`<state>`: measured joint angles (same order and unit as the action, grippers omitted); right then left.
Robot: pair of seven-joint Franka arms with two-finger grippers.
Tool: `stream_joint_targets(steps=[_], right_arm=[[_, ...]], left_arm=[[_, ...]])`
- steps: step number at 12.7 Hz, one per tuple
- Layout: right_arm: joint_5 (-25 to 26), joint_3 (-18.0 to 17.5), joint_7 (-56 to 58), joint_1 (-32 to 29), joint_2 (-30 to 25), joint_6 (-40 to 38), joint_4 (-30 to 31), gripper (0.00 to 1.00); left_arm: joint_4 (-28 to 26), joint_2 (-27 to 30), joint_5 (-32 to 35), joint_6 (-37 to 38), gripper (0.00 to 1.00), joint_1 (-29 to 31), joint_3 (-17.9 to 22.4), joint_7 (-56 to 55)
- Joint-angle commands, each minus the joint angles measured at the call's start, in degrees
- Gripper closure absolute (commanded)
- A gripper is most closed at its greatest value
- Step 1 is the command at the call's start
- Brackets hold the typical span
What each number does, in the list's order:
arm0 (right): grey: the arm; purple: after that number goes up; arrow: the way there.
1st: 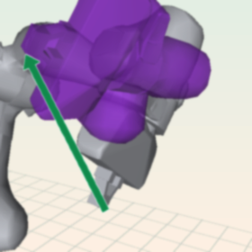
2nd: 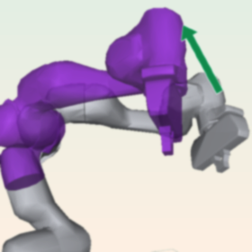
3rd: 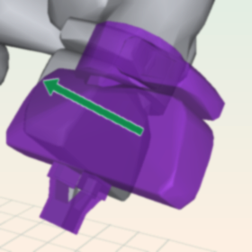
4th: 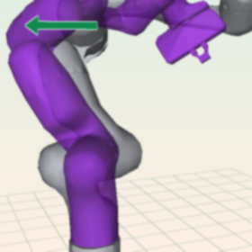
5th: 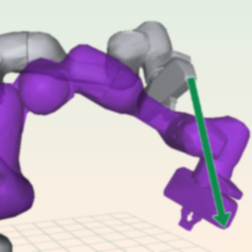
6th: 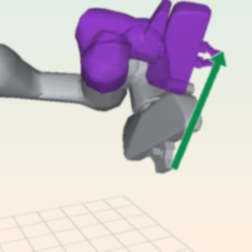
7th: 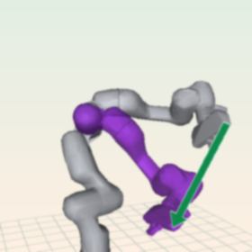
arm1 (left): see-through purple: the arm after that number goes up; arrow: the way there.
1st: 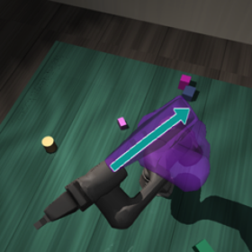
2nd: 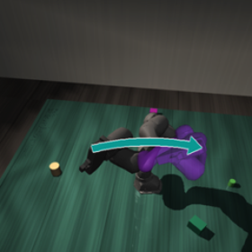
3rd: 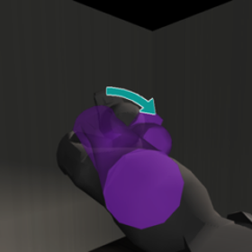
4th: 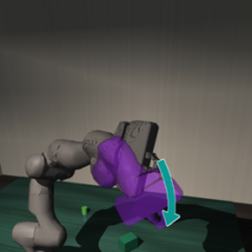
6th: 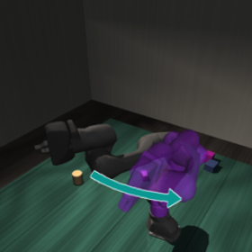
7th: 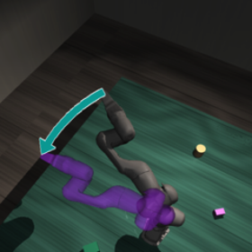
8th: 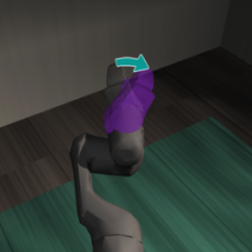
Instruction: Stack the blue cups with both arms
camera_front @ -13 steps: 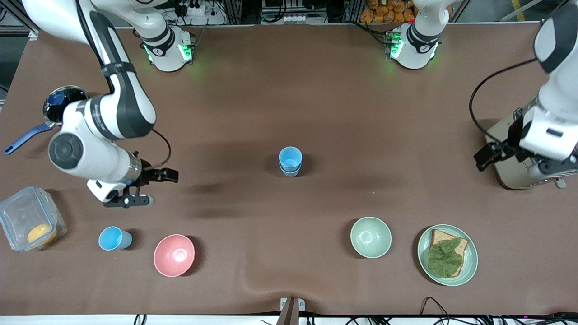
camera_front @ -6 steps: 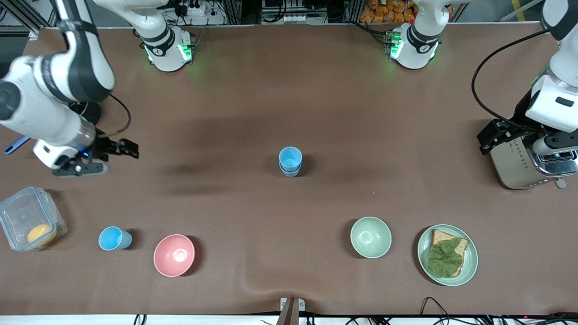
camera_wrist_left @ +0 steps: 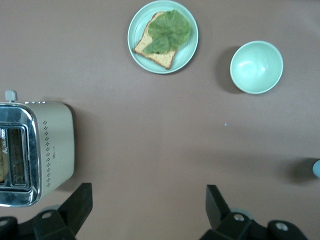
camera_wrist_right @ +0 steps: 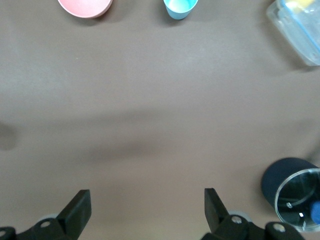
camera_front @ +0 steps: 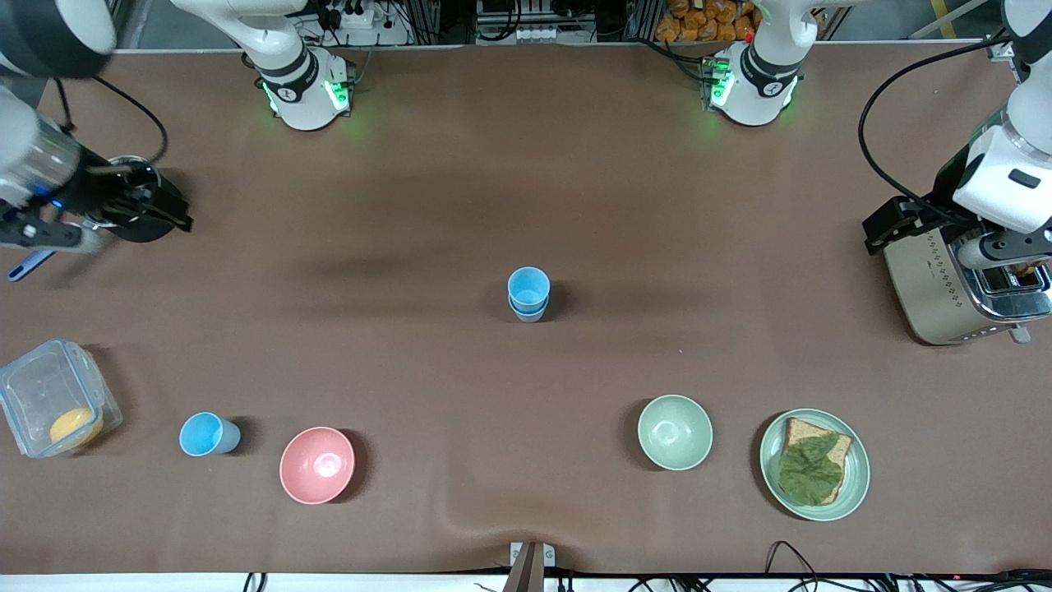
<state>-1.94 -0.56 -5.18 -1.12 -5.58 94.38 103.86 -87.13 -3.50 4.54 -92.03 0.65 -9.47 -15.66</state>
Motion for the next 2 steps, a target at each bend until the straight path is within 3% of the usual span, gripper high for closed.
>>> stream_joint_targets(steps=[1,2], right_arm=[[1.4,-0.8,1.4,-2.0,2.3,-3.9,-7.5,0.00],[1.4,-0.8,4.9,-2.5,2.3,-5.4,-8.1,0.00]], left_arm=[[1.0,0.3,-0.5,2.2,0.00,-2.6,3.5,1.5],[1.0,0.3,-0.6,2.2,0.00,-2.6,4.0,1.6]])
